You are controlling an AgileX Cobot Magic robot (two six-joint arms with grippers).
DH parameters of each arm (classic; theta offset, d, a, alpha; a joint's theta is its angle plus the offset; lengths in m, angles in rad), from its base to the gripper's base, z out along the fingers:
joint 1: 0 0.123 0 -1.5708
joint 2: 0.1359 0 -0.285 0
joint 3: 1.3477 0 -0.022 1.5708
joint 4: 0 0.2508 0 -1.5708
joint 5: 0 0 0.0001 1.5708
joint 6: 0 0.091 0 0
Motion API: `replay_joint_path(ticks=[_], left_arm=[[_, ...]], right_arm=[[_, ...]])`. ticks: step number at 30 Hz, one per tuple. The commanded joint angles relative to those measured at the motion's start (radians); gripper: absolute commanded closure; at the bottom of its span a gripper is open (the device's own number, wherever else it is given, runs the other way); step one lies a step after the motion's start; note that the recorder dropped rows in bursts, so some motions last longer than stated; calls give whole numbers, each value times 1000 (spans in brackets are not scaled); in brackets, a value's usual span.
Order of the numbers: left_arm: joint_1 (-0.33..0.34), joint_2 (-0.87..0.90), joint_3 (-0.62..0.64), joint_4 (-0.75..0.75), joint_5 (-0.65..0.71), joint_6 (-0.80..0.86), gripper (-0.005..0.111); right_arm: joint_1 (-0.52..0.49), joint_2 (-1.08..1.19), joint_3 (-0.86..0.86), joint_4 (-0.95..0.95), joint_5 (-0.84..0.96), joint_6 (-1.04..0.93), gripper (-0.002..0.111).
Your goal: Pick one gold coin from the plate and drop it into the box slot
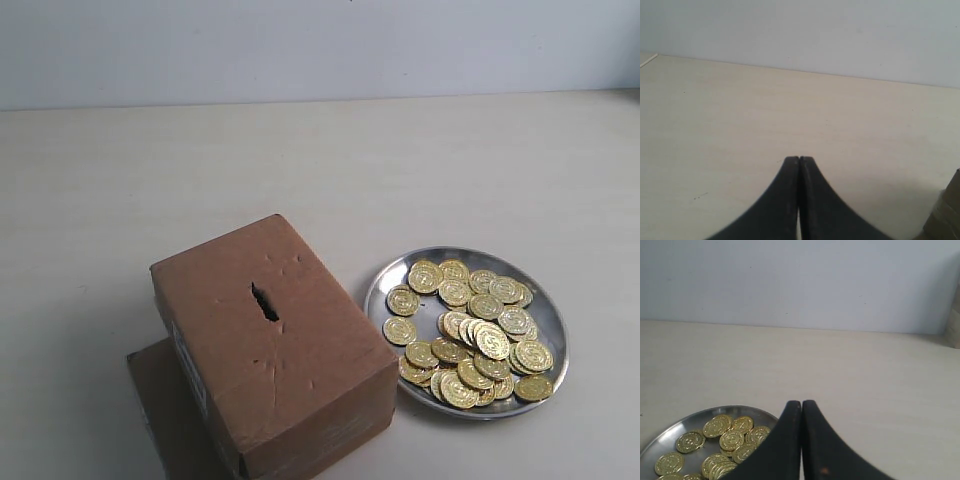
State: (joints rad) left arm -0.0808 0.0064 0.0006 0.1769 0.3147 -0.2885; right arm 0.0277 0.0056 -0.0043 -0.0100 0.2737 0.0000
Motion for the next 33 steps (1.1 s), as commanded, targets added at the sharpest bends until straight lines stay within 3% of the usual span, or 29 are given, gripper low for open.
replay_joint_path(ticks=[1,23,28,33], left_arm=[[2,-6,-1,2,-3,-2,107],[2,-6,-1,2,-3,-1,107],[-58,-6,-1,2,-3,-1,107],[-58,-6,-1,2,-3,-3,107]], right_arm=[[-4,-6,4,-3,-6,0,108],[-4,-6,4,2,-6,0,108],[-4,-6,4,2,-6,0,108],[-4,-6,4,2,-6,0,108]])
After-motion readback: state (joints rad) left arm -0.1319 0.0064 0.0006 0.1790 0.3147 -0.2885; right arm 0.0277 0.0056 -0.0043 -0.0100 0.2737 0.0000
